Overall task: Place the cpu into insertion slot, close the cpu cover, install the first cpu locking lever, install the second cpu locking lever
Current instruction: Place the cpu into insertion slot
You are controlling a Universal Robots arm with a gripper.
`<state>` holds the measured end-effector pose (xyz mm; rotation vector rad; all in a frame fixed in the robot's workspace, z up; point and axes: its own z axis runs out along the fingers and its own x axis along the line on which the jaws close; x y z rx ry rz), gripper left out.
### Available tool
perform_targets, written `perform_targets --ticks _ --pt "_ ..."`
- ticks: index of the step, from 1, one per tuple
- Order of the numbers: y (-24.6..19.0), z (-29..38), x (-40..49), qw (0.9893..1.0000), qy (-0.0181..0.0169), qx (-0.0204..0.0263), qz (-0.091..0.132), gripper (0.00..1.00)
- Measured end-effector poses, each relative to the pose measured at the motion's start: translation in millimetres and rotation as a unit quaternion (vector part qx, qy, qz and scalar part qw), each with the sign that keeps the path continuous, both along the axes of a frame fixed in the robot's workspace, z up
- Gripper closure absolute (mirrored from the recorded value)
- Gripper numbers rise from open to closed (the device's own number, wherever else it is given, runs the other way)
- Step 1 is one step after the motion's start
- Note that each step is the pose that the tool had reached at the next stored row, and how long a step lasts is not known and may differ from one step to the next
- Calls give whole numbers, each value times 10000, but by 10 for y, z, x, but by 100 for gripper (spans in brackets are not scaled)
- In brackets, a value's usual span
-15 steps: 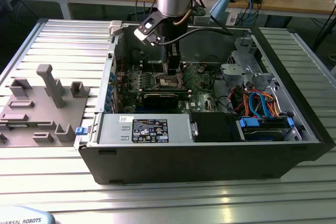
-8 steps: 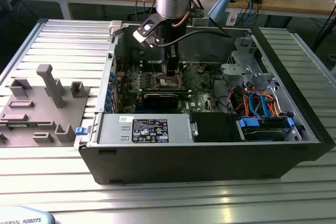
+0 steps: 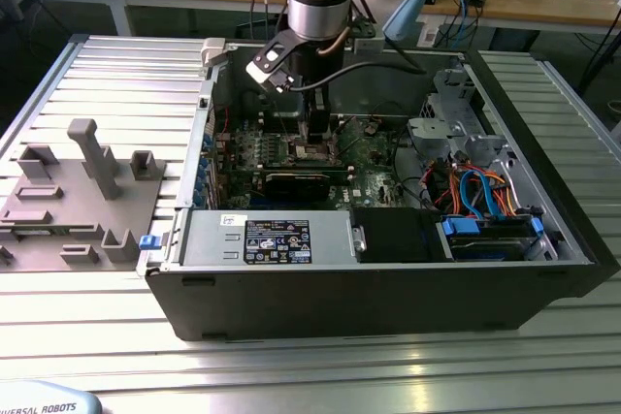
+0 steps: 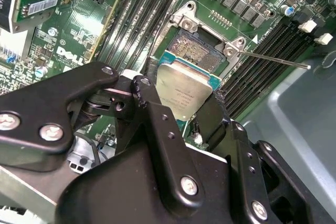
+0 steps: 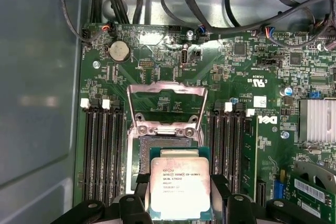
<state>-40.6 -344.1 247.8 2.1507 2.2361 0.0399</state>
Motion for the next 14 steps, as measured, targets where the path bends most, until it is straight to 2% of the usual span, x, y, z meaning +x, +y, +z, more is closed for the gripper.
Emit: perform_targets --ticks 14 --pt "30 -83 0 10000 0 0 0 46"
